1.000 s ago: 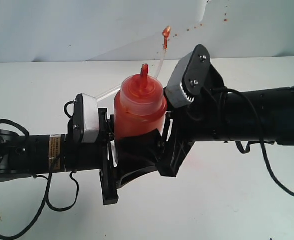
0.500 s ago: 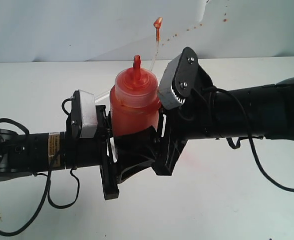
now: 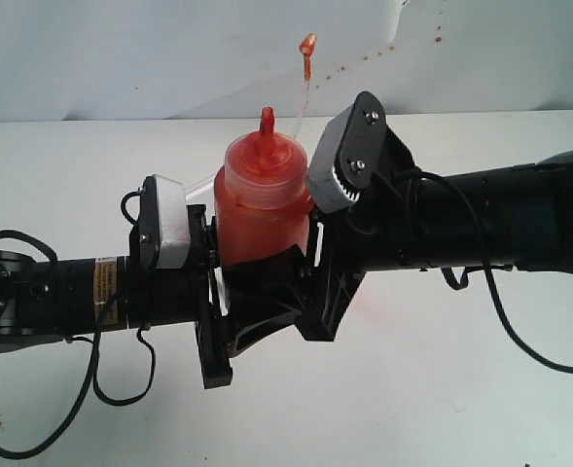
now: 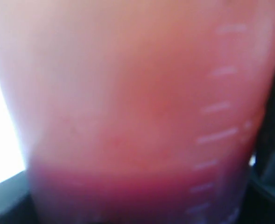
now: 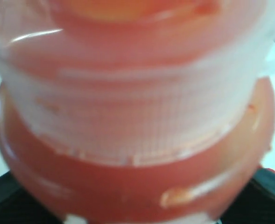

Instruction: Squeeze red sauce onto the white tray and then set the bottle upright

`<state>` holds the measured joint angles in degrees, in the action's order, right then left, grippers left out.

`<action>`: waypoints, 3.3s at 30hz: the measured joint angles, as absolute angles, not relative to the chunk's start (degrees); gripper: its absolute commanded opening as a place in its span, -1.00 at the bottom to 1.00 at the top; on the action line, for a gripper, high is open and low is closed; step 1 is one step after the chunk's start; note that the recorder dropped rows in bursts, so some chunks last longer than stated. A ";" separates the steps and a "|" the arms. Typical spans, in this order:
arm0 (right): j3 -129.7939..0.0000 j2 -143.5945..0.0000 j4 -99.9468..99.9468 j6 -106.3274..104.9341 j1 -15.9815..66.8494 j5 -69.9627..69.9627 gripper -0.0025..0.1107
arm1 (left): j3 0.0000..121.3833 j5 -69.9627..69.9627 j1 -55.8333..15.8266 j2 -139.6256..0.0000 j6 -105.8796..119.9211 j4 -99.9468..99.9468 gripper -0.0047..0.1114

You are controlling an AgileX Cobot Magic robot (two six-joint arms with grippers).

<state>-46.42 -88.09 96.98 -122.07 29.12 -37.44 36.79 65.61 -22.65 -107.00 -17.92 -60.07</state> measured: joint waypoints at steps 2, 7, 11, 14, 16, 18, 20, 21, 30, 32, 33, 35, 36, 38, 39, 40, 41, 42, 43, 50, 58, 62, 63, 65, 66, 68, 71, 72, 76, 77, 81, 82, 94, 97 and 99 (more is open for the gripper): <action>-46.42 -88.09 96.98 -122.17 29.12 -37.34 -0.96 | 36.79 65.61 -22.65 -107.00 -17.92 -60.07 -0.70; -46.42 -88.09 96.98 -122.17 29.12 -37.21 -0.96 | 36.79 65.61 -22.65 -107.00 -17.92 -60.07 0.70; -46.42 -88.68 97.13 -122.17 29.12 -33.57 -0.96 | 36.91 66.61 -22.75 -107.00 -17.17 -60.90 0.88; -46.42 -88.68 97.13 -122.17 29.12 -33.35 -0.96 | 36.91 66.70 -22.75 -107.00 -17.17 -61.11 0.88; -46.42 -88.68 97.13 -122.17 29.12 -32.75 -0.96 | 36.91 66.70 -22.75 -107.00 -17.17 -61.11 0.88; -46.42 -88.68 97.12 -122.17 29.36 -30.61 -0.96 | 37.04 66.12 -22.75 -107.00 -17.17 -60.90 0.88; -46.42 -88.68 97.04 -122.17 29.28 -28.40 -0.96 | 37.14 65.73 -22.75 -107.00 -17.17 -60.12 0.88; -46.42 -88.68 97.04 -122.17 29.28 -27.82 -0.96 | 37.14 65.67 -22.75 -107.00 -17.17 -59.85 0.88; -46.02 -88.68 97.04 -122.17 29.57 -21.07 -0.96 | 37.14 64.90 -22.75 -107.00 -17.17 -58.46 0.88; -45.61 -88.68 97.16 -122.17 29.57 -18.20 -0.96 | 37.14 64.90 -22.75 -107.00 -17.17 -58.71 0.88; -45.24 -88.68 97.45 -122.17 29.24 -16.58 -0.96 | 37.14 65.03 -22.75 -107.00 -17.17 -59.39 0.88; -44.90 -88.95 98.19 -122.17 28.92 -13.34 -0.96 | 37.14 66.34 -22.85 -107.00 -17.03 -61.78 0.88; -44.90 -89.07 98.47 -122.17 28.64 -12.18 -0.96 | 37.14 66.74 -23.14 -107.00 -16.91 -62.40 0.88; -44.80 -89.06 98.85 -122.17 28.54 -10.50 -0.96 | 37.14 67.42 -23.26 -106.77 -16.77 -63.45 0.88; -44.81 -89.06 98.96 -122.03 28.54 -10.32 -0.96 | 37.14 67.54 -23.26 -106.64 -16.77 -63.38 0.88; -44.81 -89.06 98.96 -121.93 28.54 -10.38 -0.96 | 37.14 67.67 -23.26 -106.53 -16.77 -63.38 0.88; -44.81 -89.06 99.09 -121.77 28.54 -10.38 -0.96 | 37.14 67.67 -23.26 -106.53 -16.77 -63.38 0.88; -44.81 -89.06 99.09 -121.63 28.54 -10.38 -0.96 | 37.14 67.67 -23.26 -106.53 -16.77 -63.38 0.88; -44.81 -89.06 99.09 -121.50 28.54 -10.38 -0.96 | 37.14 67.67 -23.26 -106.53 -16.77 -63.38 0.88; -44.81 -89.17 99.32 -121.03 28.54 -10.15 -0.96 | 37.14 67.67 -23.26 -106.53 -16.65 -63.48 0.88; -44.69 -93.83 99.32 -118.31 23.11 -19.29 -0.96 | 37.14 67.67 -23.26 -106.53 -16.54 -63.48 0.88; -44.58 -95.33 99.32 -118.31 21.78 -23.02 -0.96 | 37.04 65.34 -23.26 -106.53 -16.30 -62.55 0.88; -44.58 -95.74 99.32 -118.31 21.47 -23.13 -0.96 | 37.04 64.58 -23.26 -106.53 -16.30 -61.63 0.88; -44.58 -96.51 99.32 -118.52 20.96 -23.26 -0.96 | 37.04 63.29 -23.26 -106.53 -16.12 -59.50 0.88; -44.58 -97.01 99.32 -119.15 20.84 -23.66 -0.96 | 37.04 62.63 -23.16 -106.53 -16.12 -58.48 0.88; -44.58 -97.77 99.32 -120.35 20.61 -25.89 -0.96 | 37.04 62.14 -22.71 -106.43 -16.12 -57.51 0.88; -44.58 -99.13 99.22 -121.51 20.61 -28.62 -0.96 | 37.04 61.76 -20.60 -106.22 -16.07 -57.01 0.88; -44.58 -99.69 99.22 -121.84 20.61 -29.02 -0.96 | 37.04 61.76 -19.70 -106.08 -16.07 -56.88 0.88; -44.58 -101.58 99.22 -122.12 20.61 -29.41 -0.96 | 37.04 61.93 -16.34 -105.99 -17.36 -56.54 0.88; -44.58 -102.04 99.22 -122.12 20.61 -29.52 -0.96 | 37.04 62.52 -15.43 -105.99 -18.20 -56.54 0.88; -44.58 -102.43 99.22 -122.12 20.61 -30.32 -0.96 | 37.04 63.49 -14.40 -105.96 -19.64 -56.54 0.88; -44.58 -102.48 99.22 -122.12 20.61 -30.36 -0.96 | 37.04 63.47 -14.40 -105.96 -19.92 -56.54 0.88; -45.98 -102.96 99.22 -122.12 20.61 -30.45 -0.96 | 37.04 63.83 -14.40 -105.96 -20.02 -56.54 0.88; -46.21 -102.96 99.22 -122.12 20.61 -30.45 -0.96 | 37.04 63.83 -14.40 -105.96 -20.02 -56.54 0.88; -46.21 -102.96 99.22 -122.12 20.61 -30.45 -0.96 | 37.04 63.83 -14.40 -105.96 -20.02 -56.54 0.88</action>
